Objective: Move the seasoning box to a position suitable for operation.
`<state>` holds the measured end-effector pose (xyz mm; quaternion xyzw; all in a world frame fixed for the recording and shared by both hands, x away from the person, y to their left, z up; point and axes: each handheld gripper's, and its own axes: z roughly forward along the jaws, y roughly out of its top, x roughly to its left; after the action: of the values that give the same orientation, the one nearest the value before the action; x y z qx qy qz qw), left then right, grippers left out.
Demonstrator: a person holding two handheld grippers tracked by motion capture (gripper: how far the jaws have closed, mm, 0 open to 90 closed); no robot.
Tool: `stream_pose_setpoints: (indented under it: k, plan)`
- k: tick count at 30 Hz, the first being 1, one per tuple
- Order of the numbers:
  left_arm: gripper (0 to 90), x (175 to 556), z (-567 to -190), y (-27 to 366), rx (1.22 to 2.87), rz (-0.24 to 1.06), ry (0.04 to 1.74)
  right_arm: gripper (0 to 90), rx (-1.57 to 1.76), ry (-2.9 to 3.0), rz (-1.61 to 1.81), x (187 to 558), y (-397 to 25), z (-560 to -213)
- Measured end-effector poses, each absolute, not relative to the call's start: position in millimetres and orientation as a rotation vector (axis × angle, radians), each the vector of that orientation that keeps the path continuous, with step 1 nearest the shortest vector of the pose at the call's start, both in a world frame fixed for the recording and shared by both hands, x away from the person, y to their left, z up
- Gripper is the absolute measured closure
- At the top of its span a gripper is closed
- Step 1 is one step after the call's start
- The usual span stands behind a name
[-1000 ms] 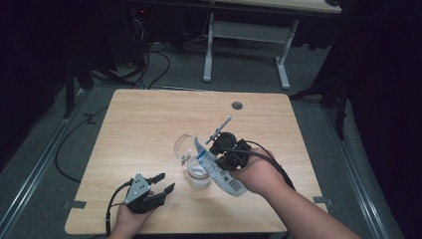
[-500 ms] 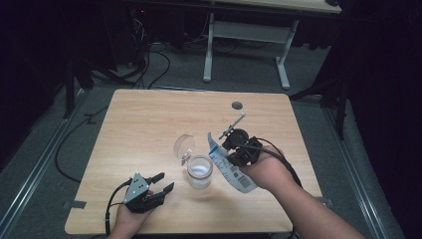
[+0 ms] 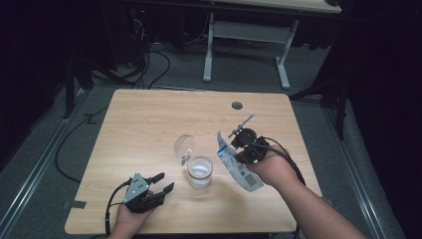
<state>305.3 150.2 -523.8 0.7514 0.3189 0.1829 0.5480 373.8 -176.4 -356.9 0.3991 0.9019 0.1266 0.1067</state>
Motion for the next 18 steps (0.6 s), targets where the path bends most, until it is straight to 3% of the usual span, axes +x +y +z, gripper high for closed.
stream_pose_setpoints:
  k: [18]
  plan:
    - [48.1,305.9,-524.1,149.3,1.772,0.422,0.764,89.7,1.274,2.608,0.339,393.0,-203.3,-376.3]
